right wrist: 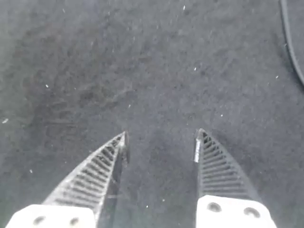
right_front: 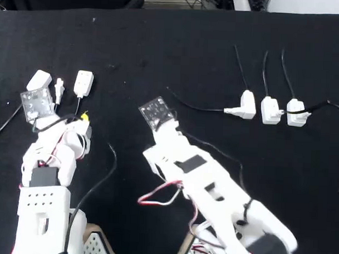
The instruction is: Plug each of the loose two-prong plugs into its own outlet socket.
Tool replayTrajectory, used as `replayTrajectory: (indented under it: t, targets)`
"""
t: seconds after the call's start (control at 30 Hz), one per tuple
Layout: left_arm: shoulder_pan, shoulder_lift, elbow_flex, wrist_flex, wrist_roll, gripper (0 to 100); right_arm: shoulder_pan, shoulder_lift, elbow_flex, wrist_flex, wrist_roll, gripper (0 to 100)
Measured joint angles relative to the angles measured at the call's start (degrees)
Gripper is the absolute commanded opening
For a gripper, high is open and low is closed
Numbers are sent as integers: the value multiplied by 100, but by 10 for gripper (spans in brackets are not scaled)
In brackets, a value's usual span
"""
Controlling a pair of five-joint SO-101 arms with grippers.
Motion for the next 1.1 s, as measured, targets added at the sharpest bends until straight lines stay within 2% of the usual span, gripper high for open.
replayTrajectory:
  t: [0.13, 0.3, 0.4, 0.5, 0.73, 1.1]
  targets:
    - [-35, 615, -607, 176, -413, 164, 0, -255, 264, -290, 0, 208]
    - [-387, 2127, -1943, 677, -870, 166, 0, -273, 281, -369, 0, 208]
    - [-668, 3376, -3059, 1143, -1301, 234, 0, -273, 281, -369, 0, 208]
    - [-1011, 4730, -4369, 1758, -1864, 284, 0, -273, 281, -369, 0, 208]
    - [-1486, 7851, -7930, 3376, -3068, 225, 0, -273, 281, -369, 0, 208]
    - [-1670, 11552, -13187, 4378, -4308, 217, 0, -273, 281, -369, 0, 208]
